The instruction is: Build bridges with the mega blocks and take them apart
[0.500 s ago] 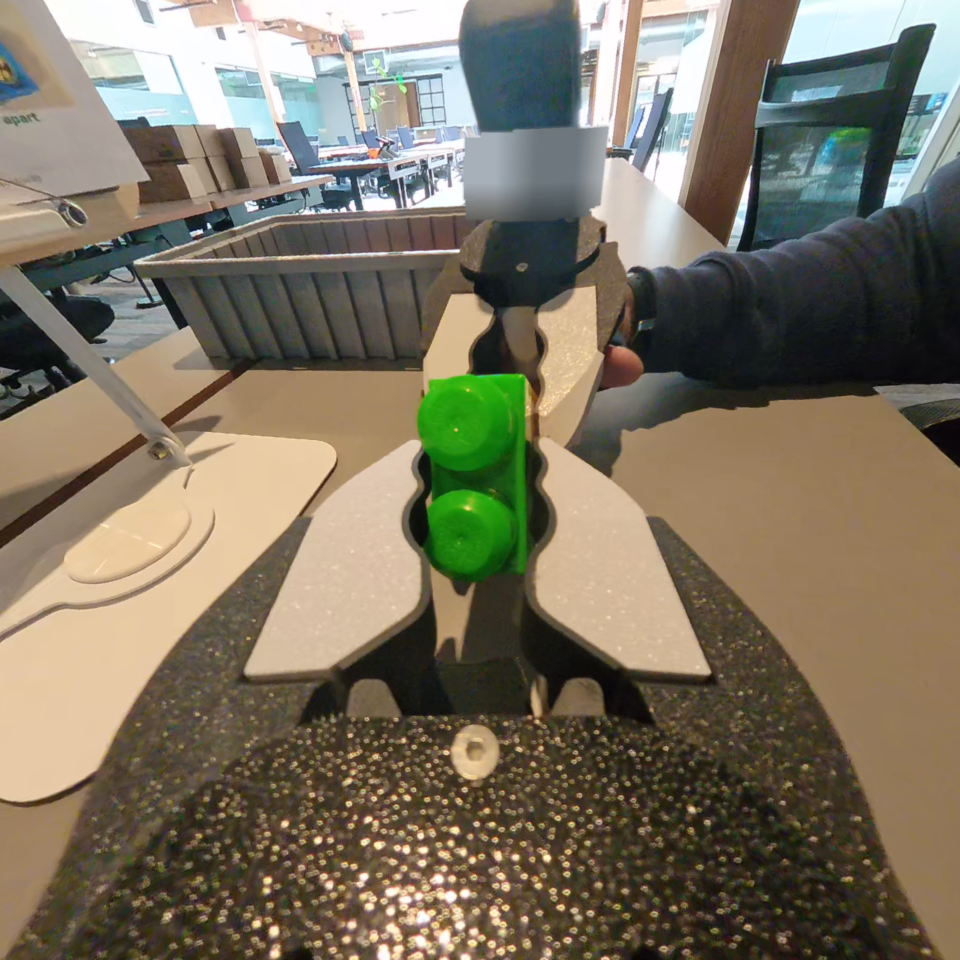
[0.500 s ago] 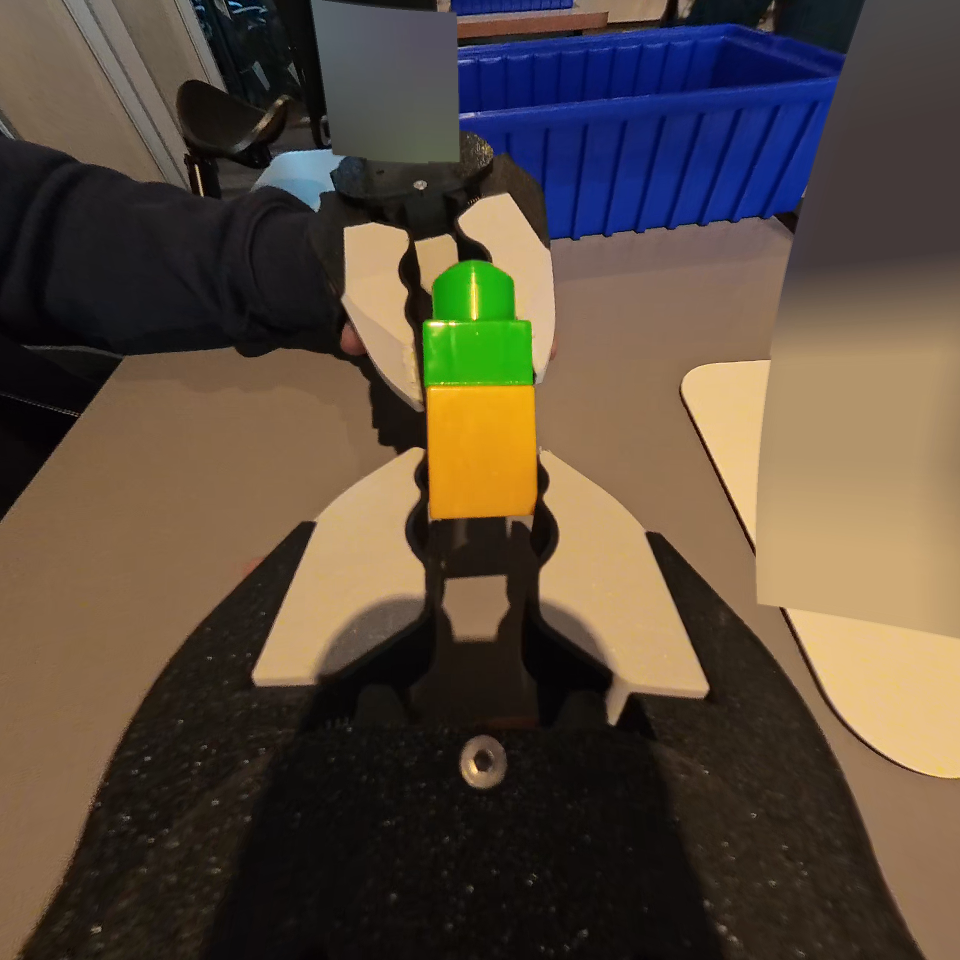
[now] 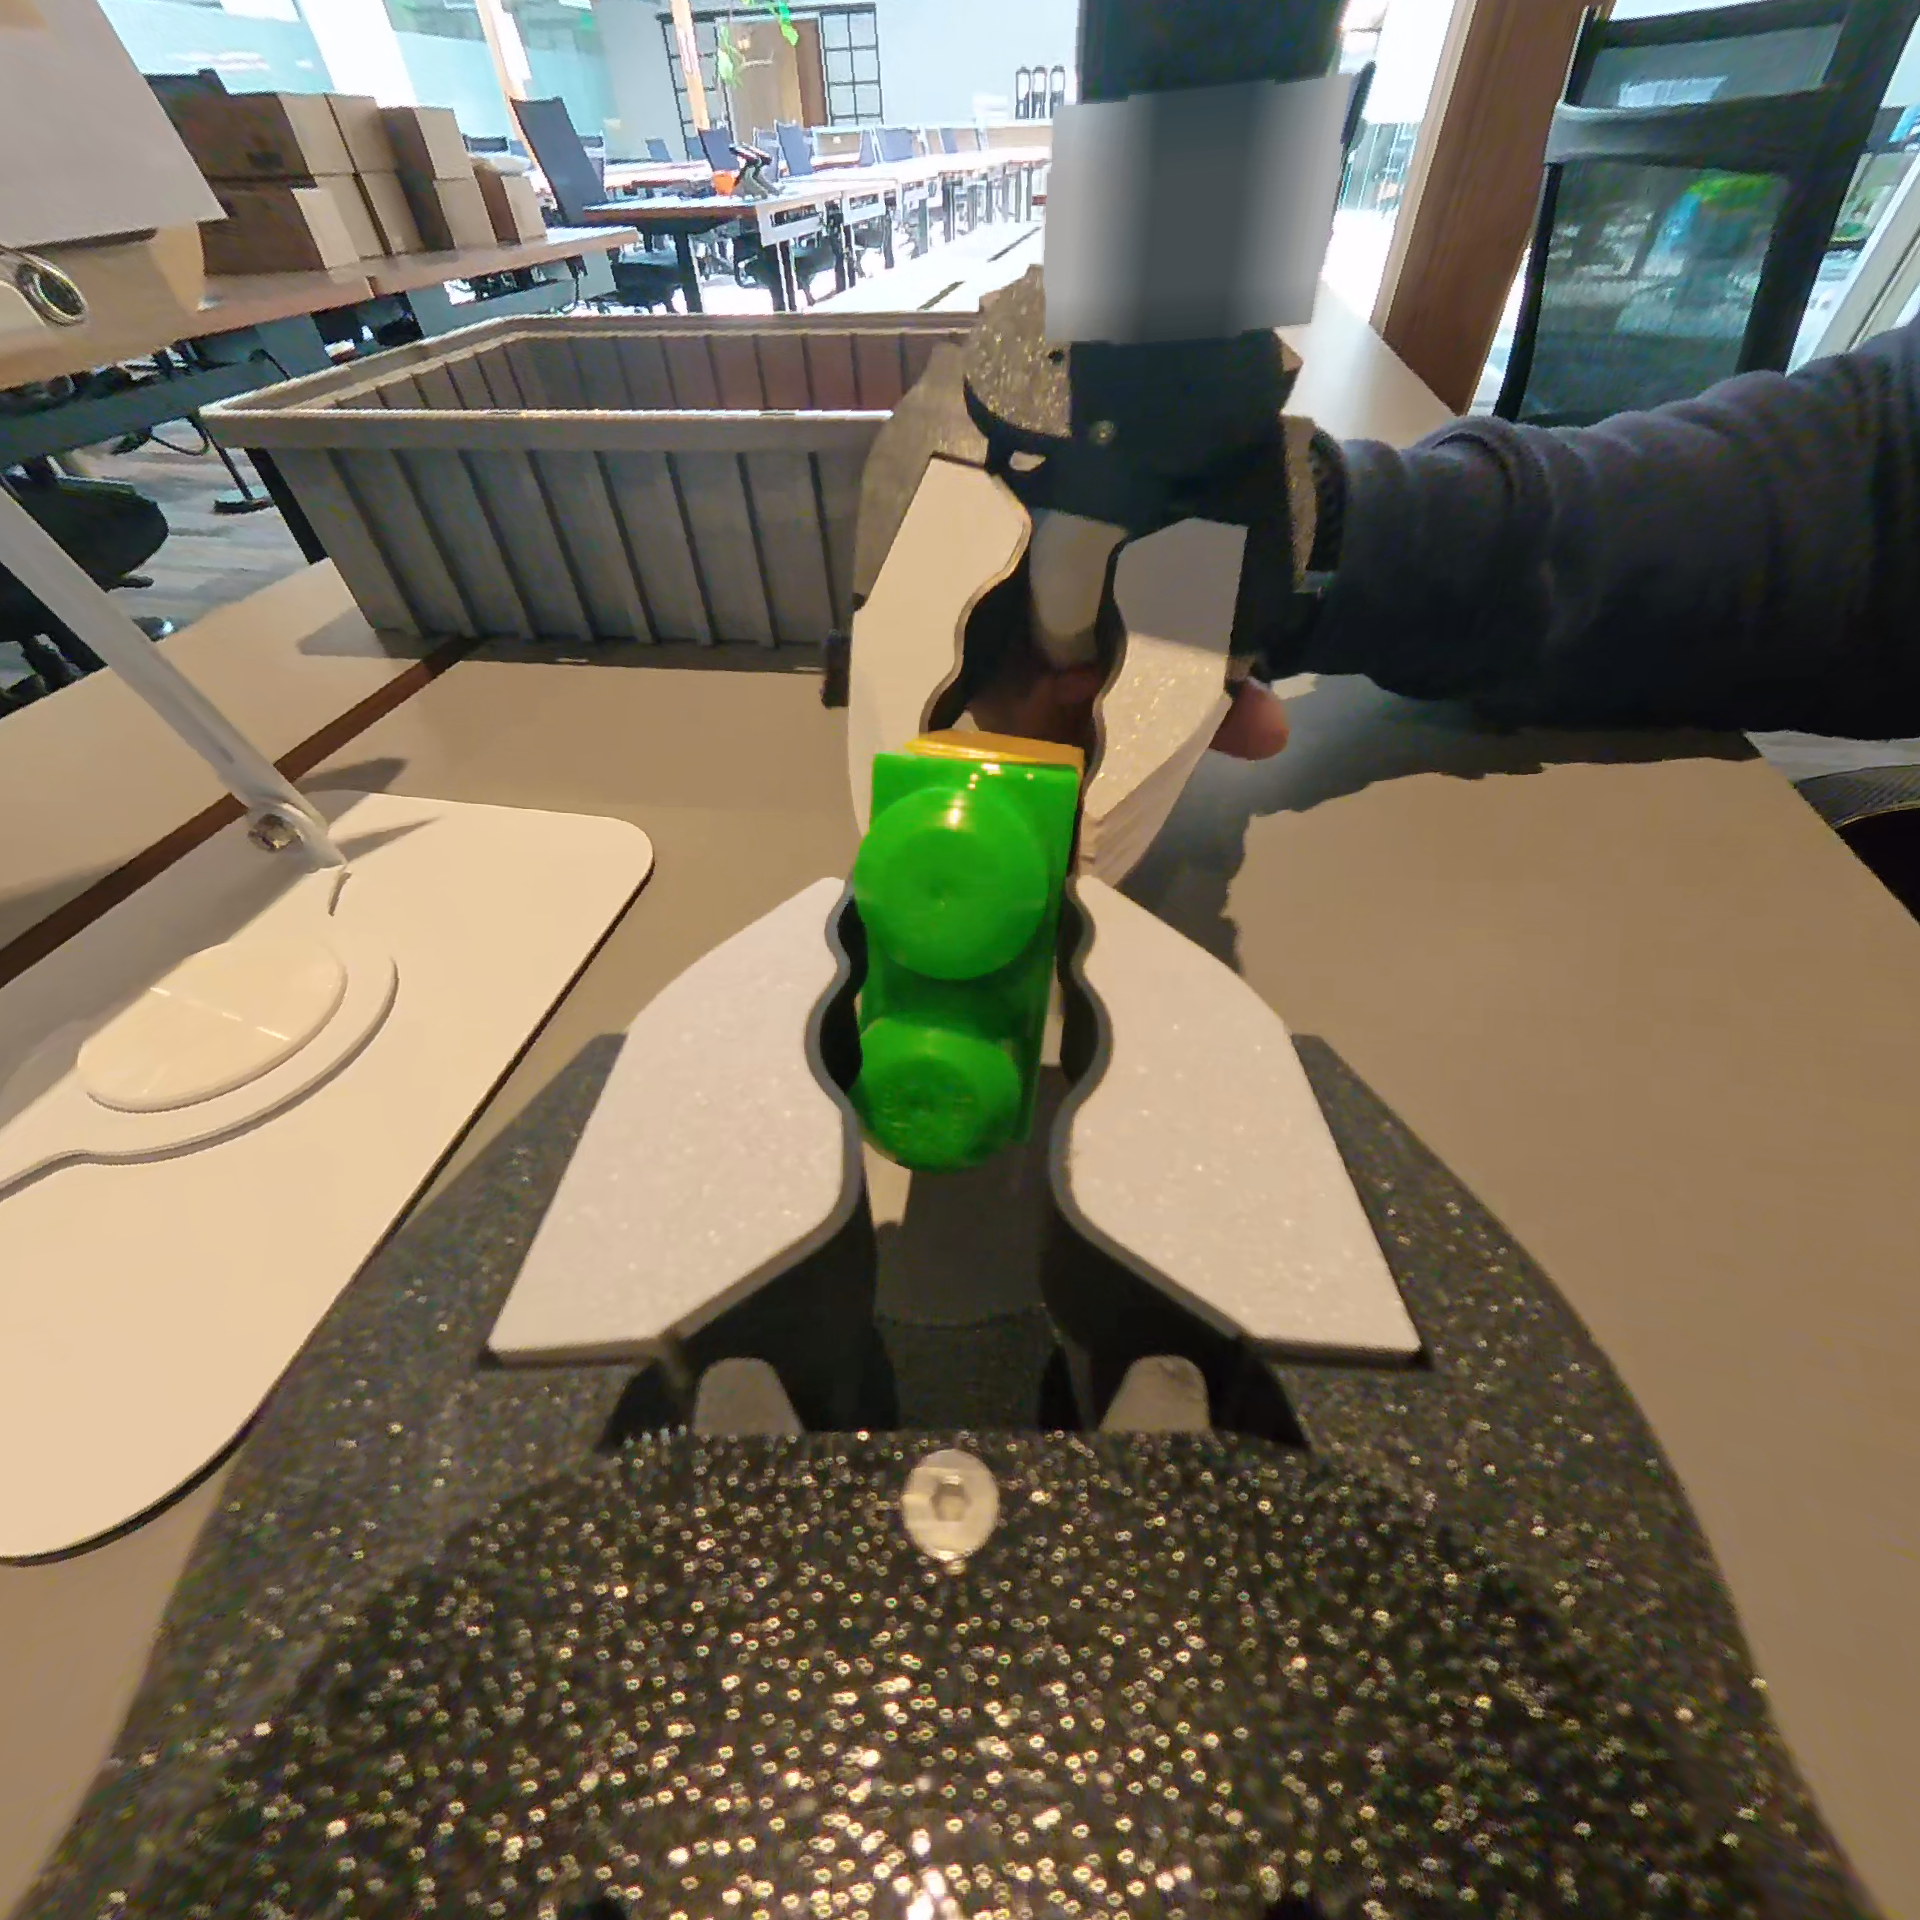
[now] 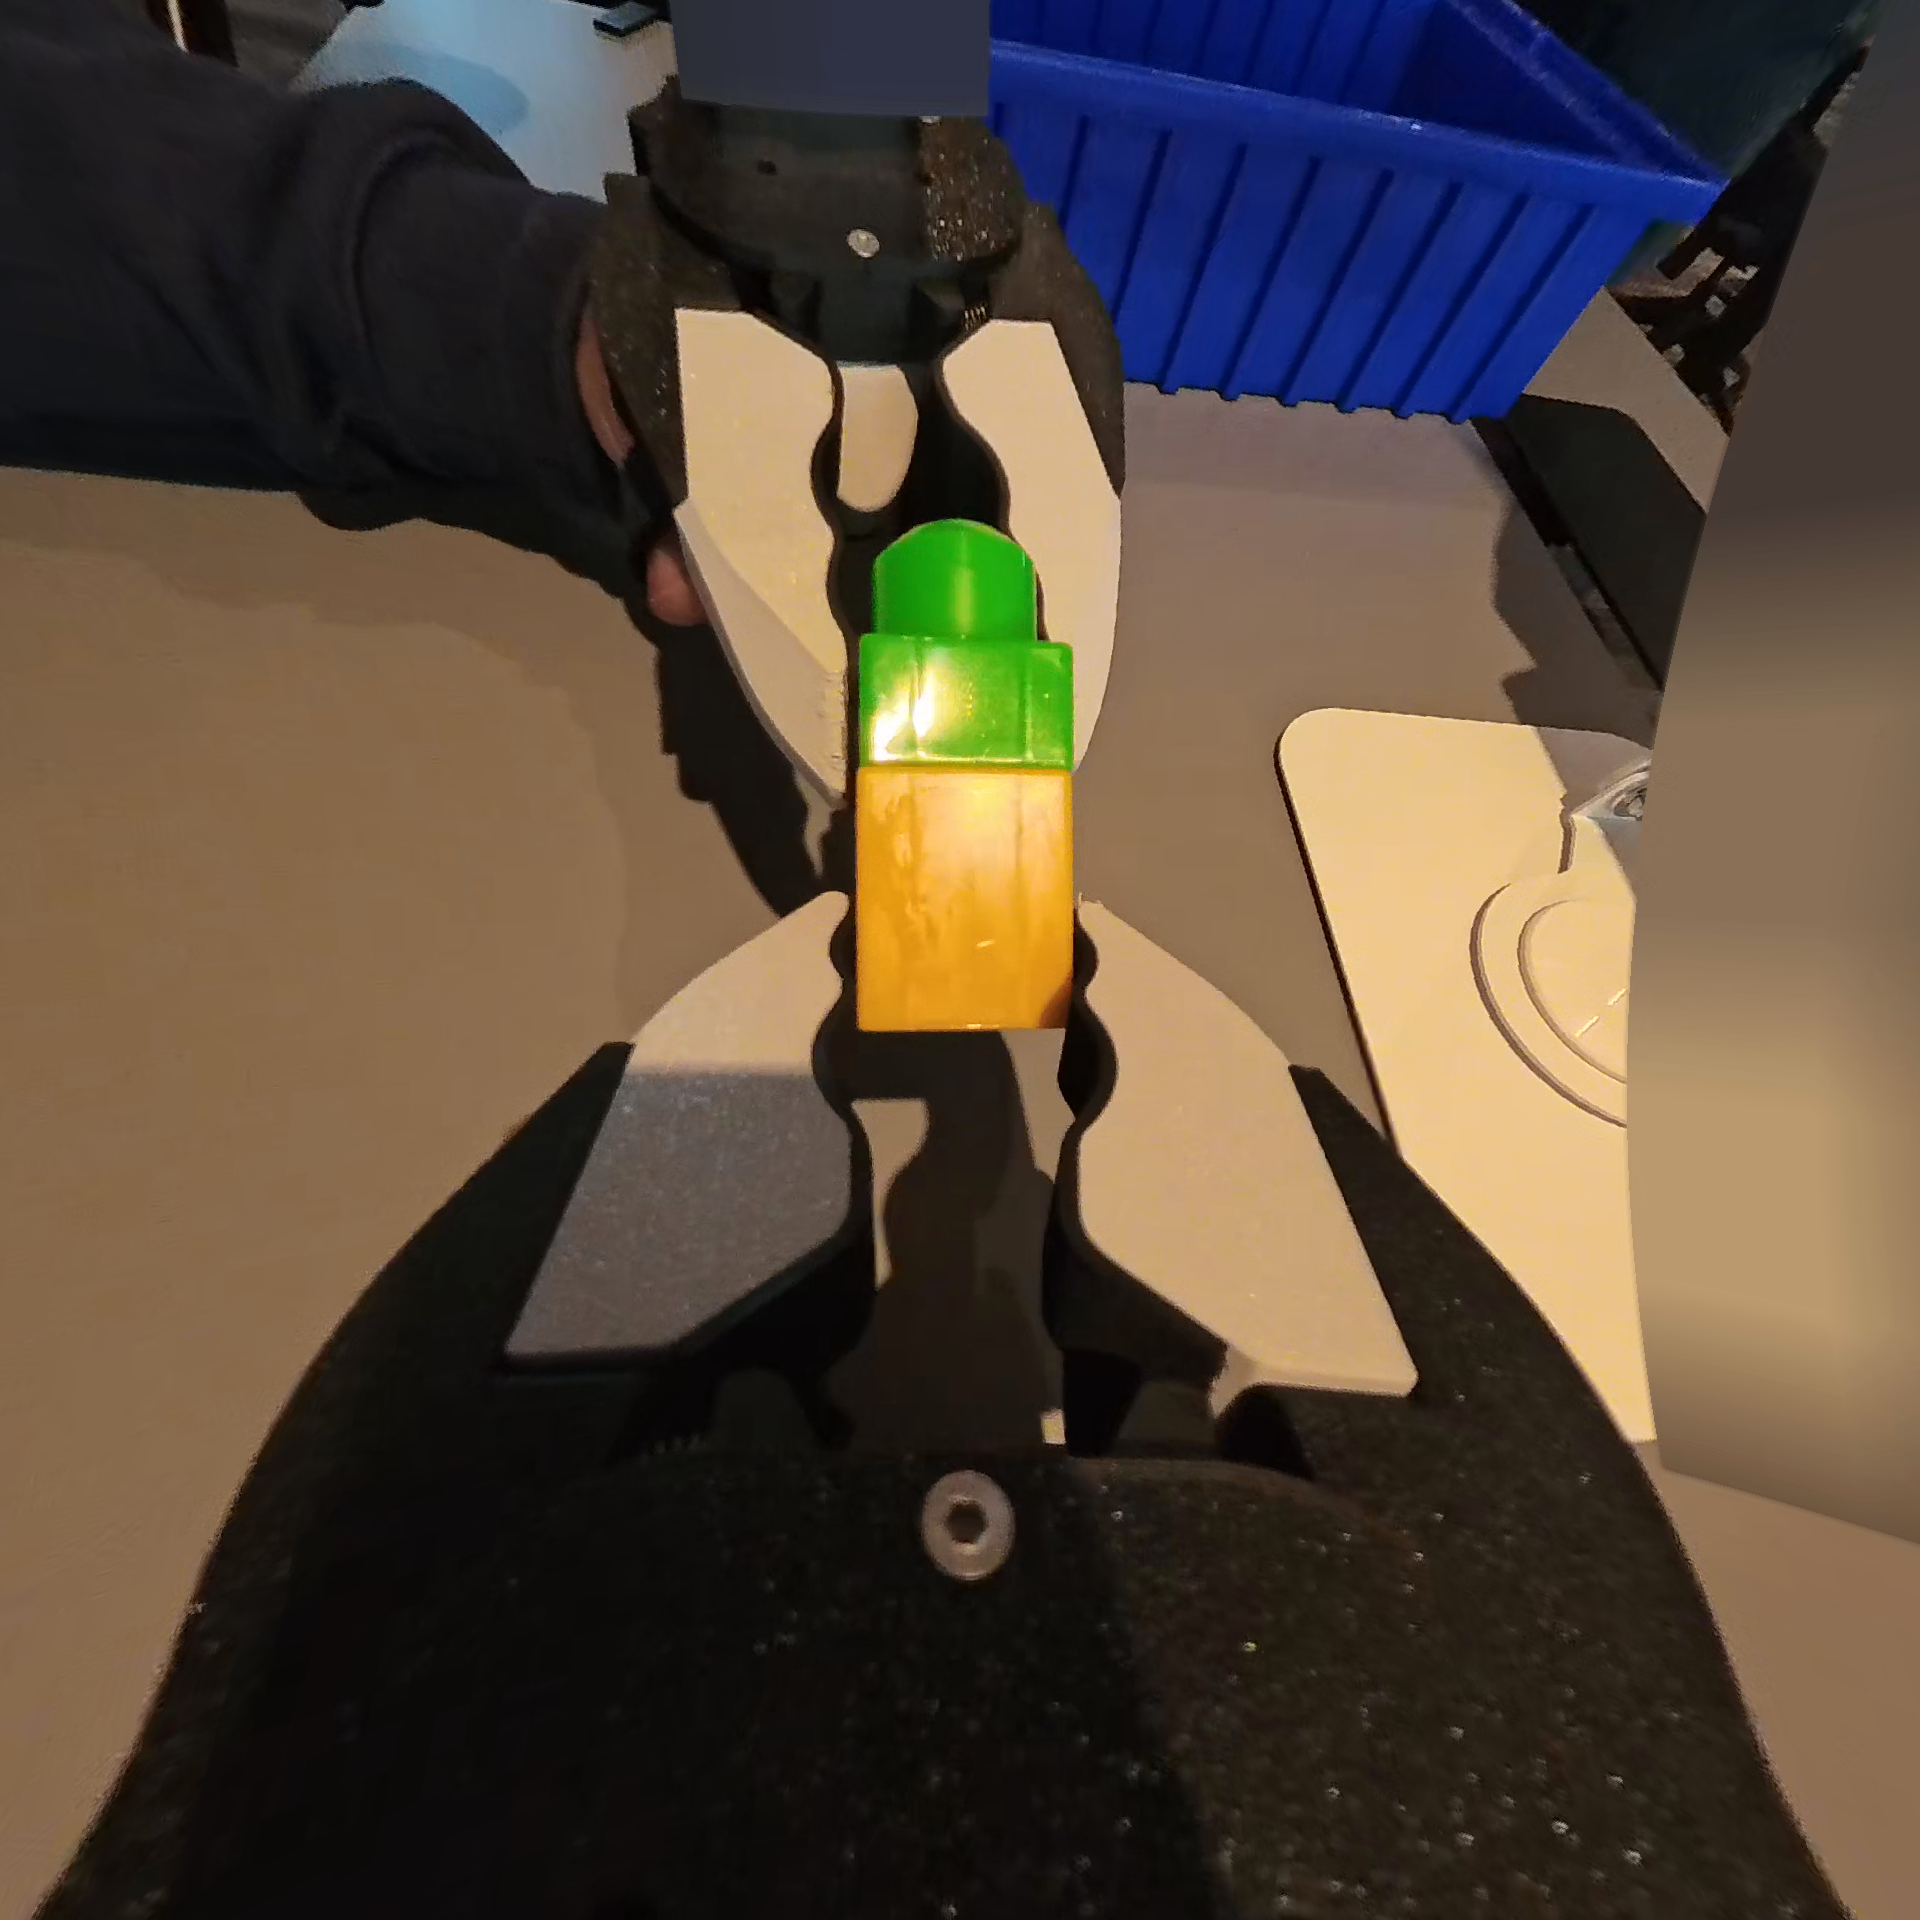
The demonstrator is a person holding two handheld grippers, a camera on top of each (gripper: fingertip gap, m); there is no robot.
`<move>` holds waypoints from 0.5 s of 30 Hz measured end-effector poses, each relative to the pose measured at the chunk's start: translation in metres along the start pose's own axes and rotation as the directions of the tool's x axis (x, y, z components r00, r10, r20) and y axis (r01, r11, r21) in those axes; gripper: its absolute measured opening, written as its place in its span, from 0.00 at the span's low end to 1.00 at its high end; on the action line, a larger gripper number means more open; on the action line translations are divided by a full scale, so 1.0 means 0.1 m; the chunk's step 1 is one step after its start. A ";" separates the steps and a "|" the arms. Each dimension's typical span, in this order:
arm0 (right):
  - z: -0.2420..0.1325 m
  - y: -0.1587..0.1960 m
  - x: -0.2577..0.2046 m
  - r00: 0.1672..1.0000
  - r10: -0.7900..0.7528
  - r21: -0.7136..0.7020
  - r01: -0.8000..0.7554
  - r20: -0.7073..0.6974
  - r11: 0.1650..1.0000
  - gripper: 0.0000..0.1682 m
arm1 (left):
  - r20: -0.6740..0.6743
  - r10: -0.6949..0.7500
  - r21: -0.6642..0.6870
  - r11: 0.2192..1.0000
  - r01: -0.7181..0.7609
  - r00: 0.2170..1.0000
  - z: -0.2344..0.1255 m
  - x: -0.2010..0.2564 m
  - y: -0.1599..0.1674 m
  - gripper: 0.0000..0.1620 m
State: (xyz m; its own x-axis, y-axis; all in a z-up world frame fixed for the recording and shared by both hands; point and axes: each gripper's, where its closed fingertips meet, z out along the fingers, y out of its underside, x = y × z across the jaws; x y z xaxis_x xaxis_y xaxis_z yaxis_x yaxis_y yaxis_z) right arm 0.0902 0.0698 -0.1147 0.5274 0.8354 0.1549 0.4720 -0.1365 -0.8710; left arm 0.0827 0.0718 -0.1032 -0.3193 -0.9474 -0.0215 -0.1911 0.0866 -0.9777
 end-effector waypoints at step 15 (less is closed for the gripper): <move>-0.03 -0.04 -0.10 0.964 0.198 0.067 -0.213 0.178 0.975 0.21 | -0.042 -0.011 0.054 0.998 0.013 0.999 -0.02 0.05 -0.07 0.21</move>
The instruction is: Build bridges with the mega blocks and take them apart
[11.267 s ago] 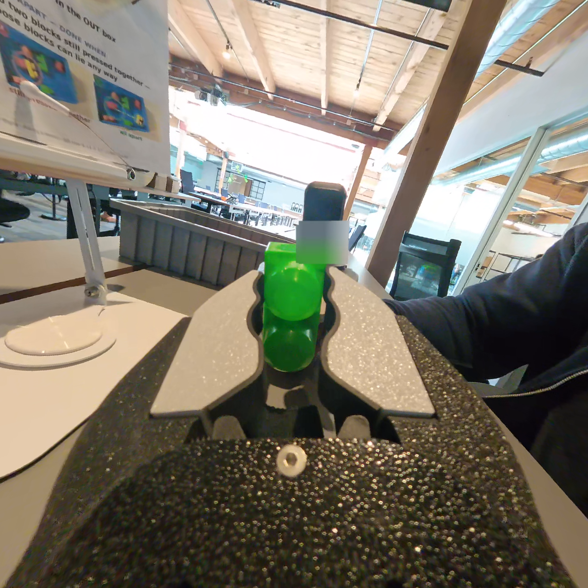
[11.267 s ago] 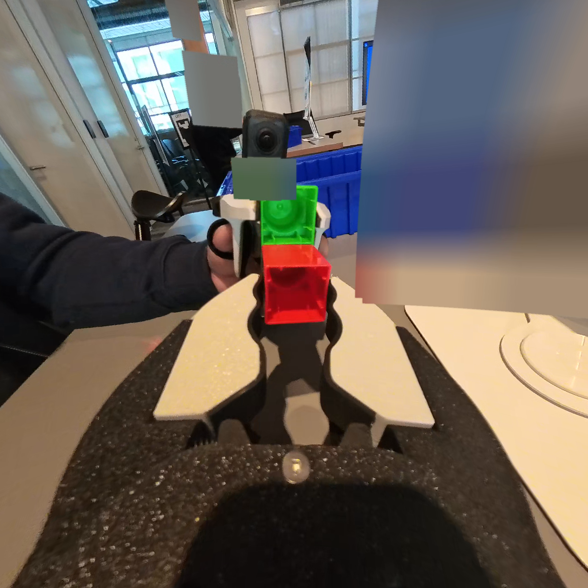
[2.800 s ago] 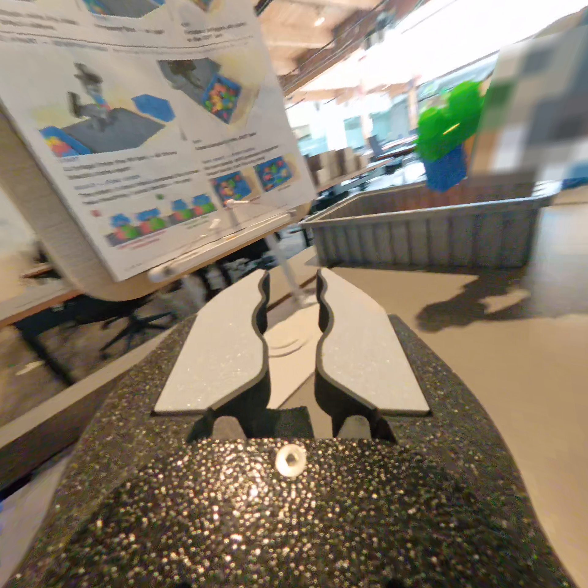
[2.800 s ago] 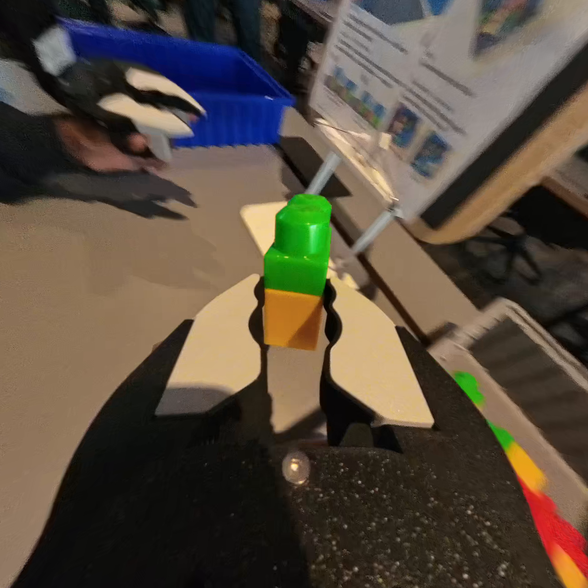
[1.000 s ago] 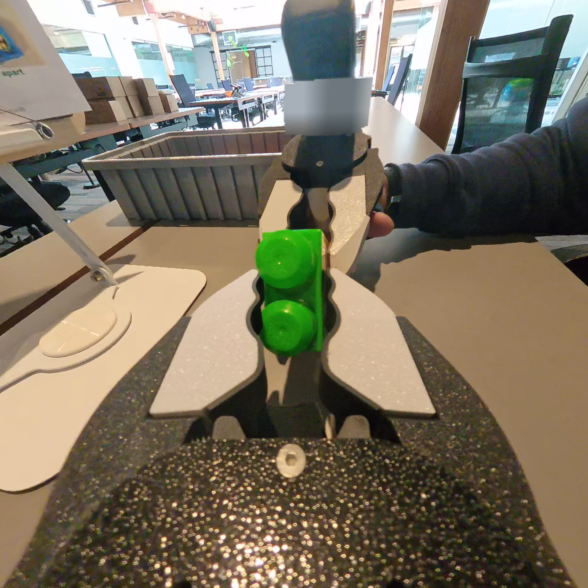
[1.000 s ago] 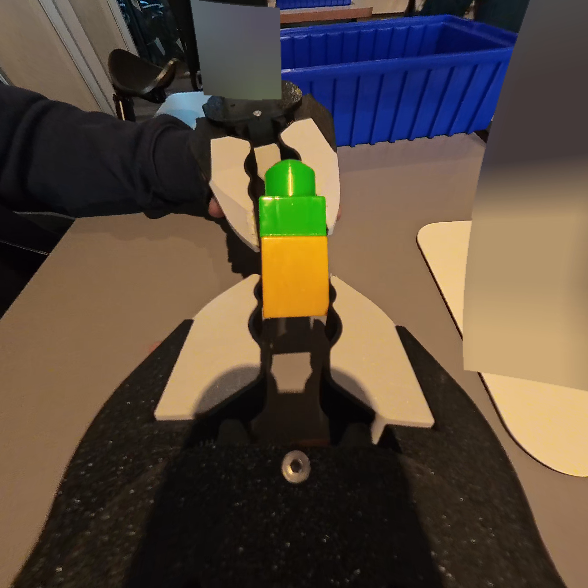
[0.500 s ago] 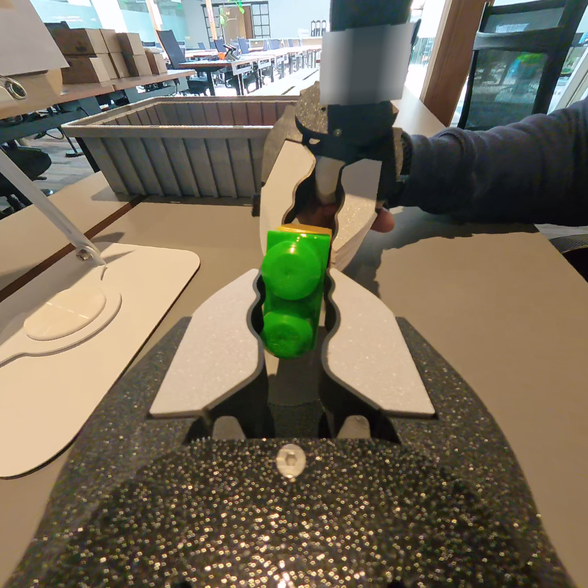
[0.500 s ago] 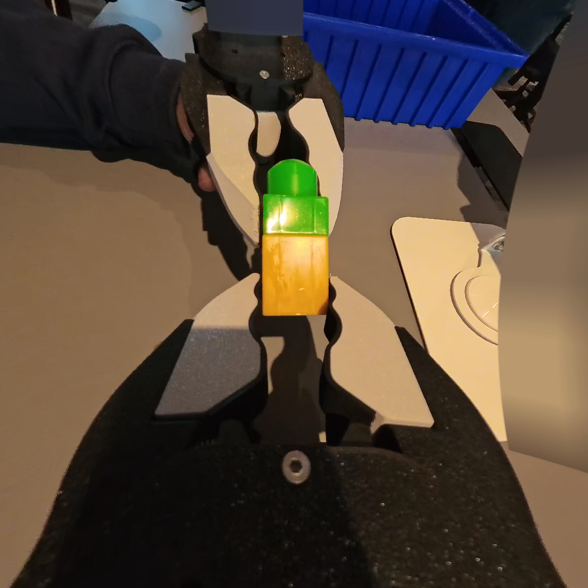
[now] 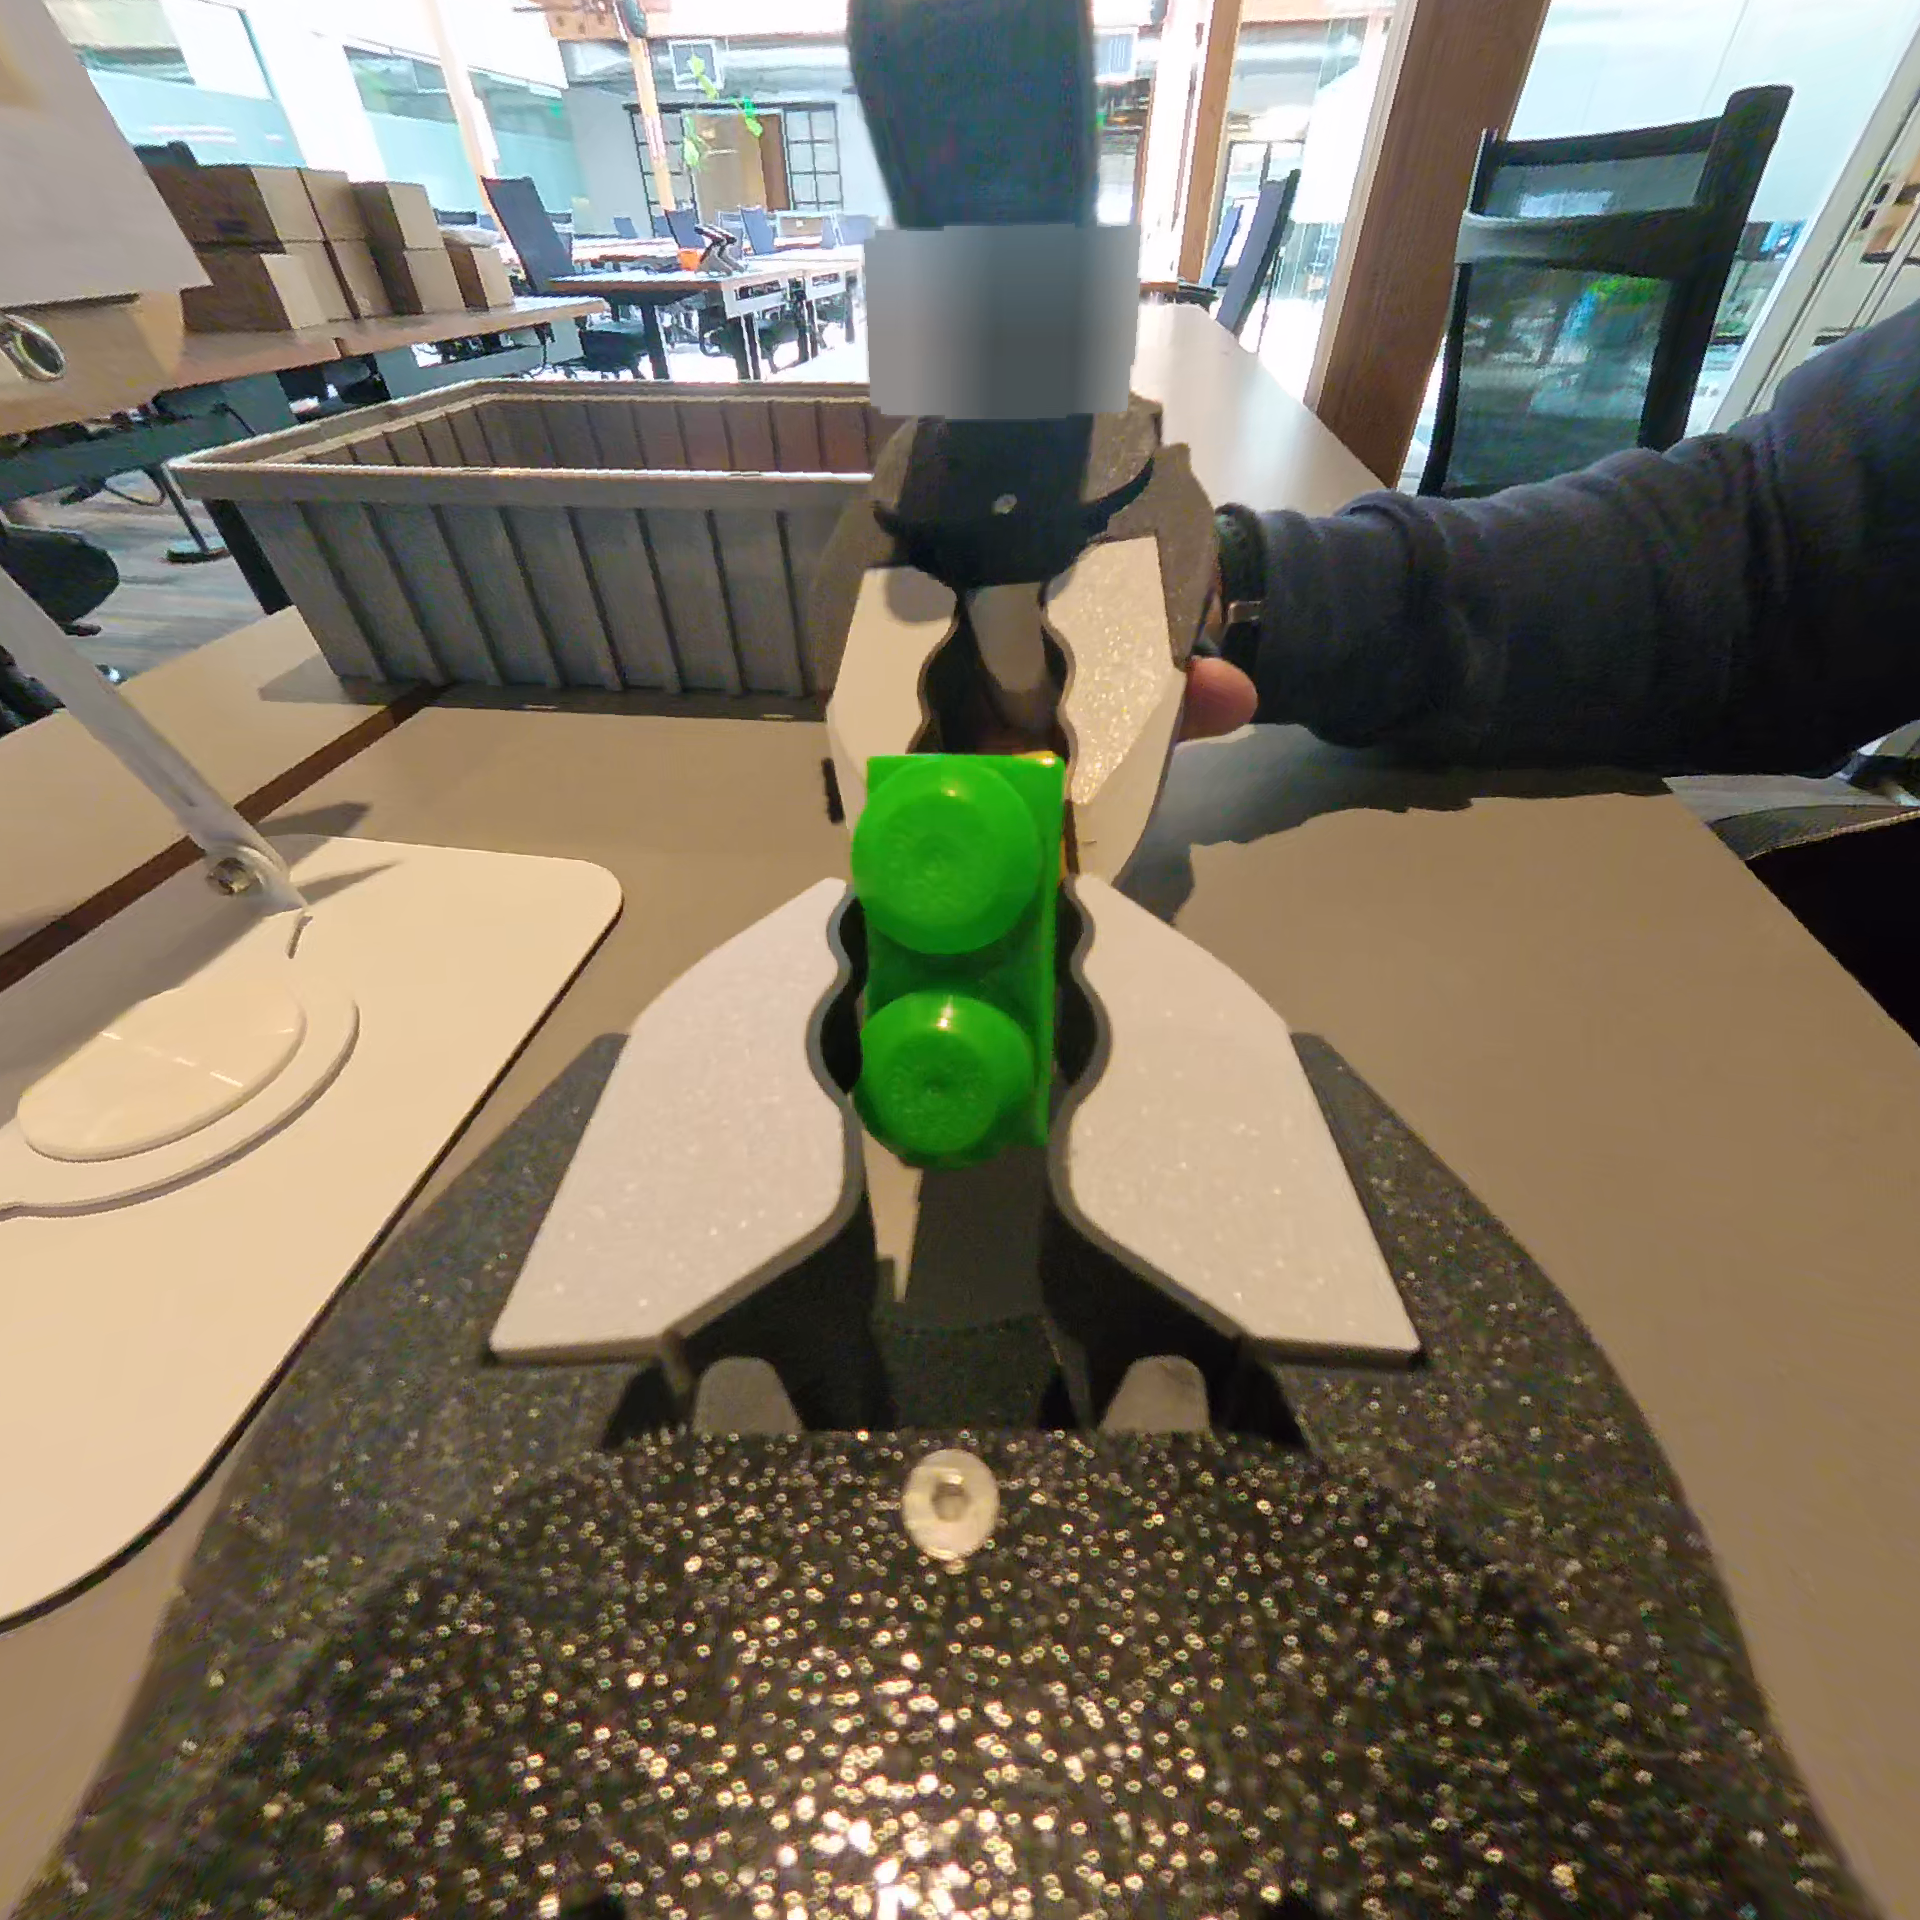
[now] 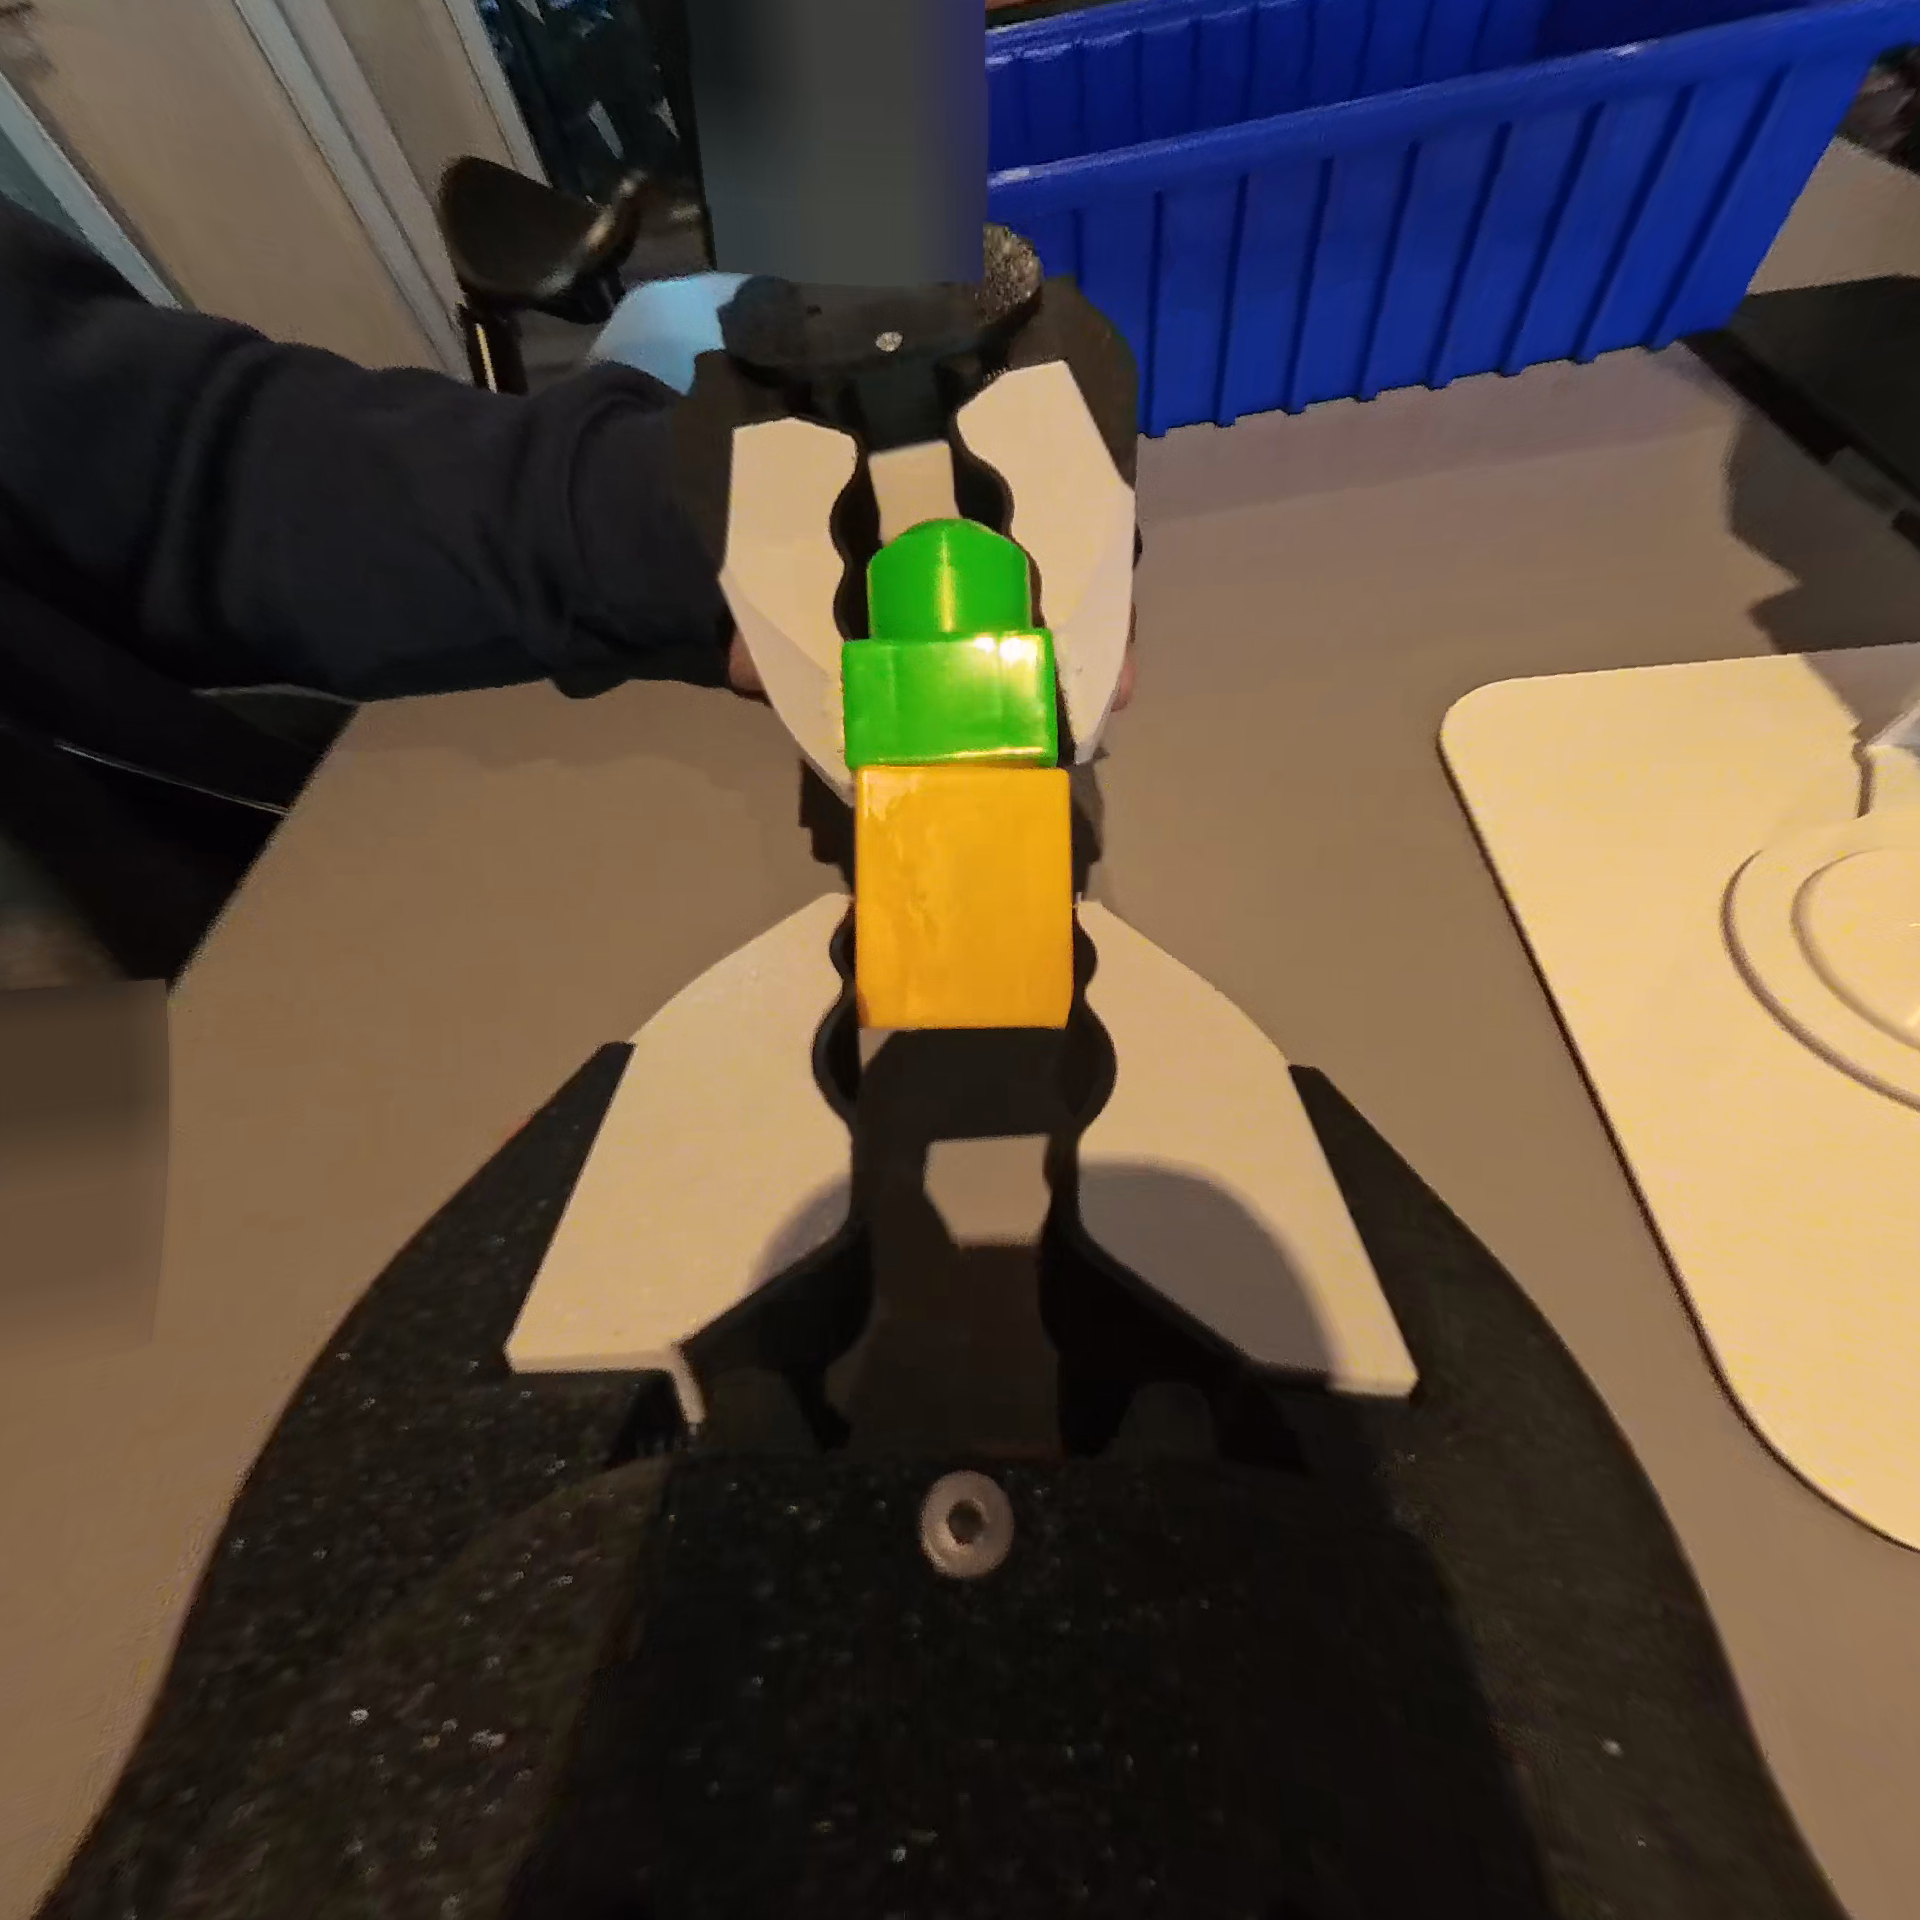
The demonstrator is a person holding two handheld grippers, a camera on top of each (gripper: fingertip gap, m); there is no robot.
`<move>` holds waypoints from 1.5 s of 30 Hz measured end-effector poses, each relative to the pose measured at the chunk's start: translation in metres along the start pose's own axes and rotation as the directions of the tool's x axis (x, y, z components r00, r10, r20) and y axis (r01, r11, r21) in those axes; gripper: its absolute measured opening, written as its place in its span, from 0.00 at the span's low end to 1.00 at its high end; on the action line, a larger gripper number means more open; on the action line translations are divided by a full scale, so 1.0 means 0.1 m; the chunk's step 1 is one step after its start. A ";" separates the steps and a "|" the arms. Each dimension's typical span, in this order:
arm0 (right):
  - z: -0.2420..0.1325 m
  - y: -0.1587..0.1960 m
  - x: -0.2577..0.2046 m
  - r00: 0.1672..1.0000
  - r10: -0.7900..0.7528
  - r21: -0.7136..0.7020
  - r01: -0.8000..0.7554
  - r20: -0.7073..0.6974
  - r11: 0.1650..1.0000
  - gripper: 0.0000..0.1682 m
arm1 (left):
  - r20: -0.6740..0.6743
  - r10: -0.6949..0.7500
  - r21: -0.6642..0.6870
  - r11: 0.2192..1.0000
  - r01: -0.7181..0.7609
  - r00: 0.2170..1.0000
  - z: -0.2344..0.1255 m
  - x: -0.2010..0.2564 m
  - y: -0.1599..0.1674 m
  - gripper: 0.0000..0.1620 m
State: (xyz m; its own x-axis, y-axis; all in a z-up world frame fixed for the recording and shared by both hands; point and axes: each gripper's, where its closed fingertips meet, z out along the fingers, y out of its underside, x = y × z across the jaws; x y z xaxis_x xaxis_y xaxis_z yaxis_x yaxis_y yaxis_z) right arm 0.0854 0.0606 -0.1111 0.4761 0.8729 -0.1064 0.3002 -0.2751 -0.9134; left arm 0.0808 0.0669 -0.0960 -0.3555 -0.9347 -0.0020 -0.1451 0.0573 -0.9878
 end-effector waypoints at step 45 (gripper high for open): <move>2.16 -2.11 -0.88 0.838 -0.460 -0.096 0.453 -0.294 0.887 0.21 | 0.351 -0.213 0.212 0.967 0.144 0.912 -0.34 -0.68 -0.14 0.21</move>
